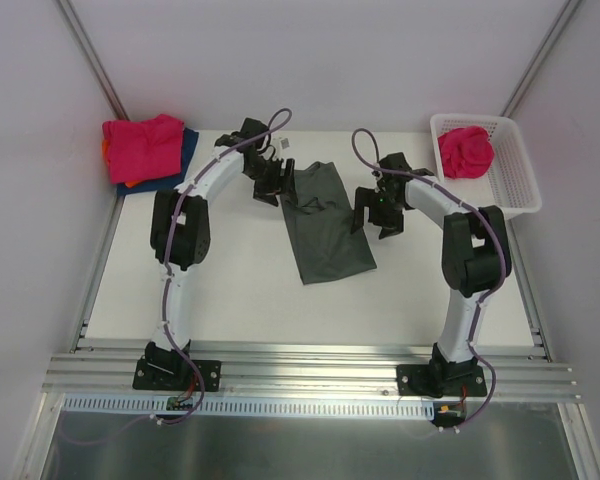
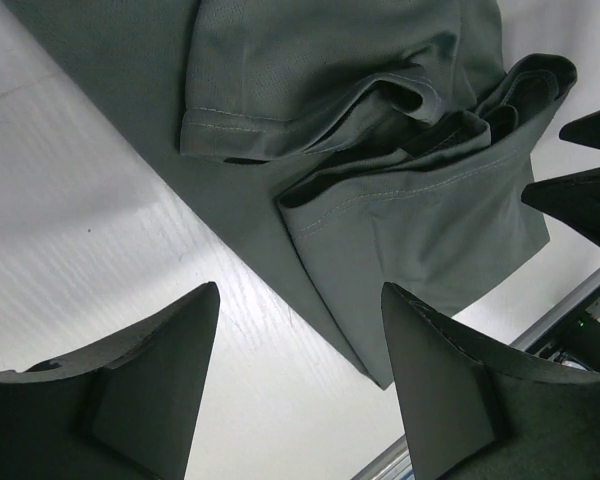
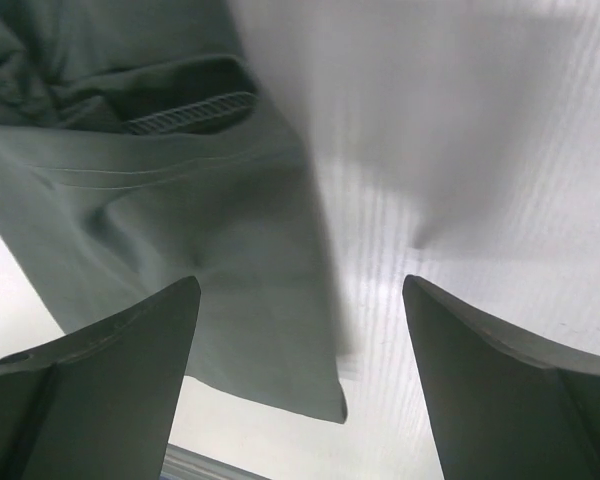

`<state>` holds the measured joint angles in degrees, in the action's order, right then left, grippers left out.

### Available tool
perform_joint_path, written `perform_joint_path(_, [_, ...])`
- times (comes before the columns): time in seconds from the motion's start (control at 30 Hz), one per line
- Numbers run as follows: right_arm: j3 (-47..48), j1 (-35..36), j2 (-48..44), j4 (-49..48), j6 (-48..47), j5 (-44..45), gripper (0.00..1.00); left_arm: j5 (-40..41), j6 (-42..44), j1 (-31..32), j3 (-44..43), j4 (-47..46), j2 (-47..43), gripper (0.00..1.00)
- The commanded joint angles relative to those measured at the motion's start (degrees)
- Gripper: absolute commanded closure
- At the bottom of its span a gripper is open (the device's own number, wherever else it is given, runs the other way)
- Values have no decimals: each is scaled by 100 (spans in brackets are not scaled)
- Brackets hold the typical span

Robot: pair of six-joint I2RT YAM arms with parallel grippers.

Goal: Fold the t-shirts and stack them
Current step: Fold the folded rectangular tshirt in 1/3 of the way

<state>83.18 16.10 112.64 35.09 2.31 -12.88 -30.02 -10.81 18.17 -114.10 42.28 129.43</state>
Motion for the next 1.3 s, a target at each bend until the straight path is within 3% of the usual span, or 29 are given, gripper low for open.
perform_joint_path(0.0, [-82, -142, -102, 42, -72, -30, 13, -267, -105, 90, -305, -45, 118, 34])
perform_joint_path(0.57, [-416, -177, -322, 15, -108, -47, 12, -645, -290, 433, -420, -159, 715, 36])
perform_joint_path(1.27, [-381, 218, -366, -125, 15, -162, 11, -417, -396, 327, -112, -176, 566, 38])
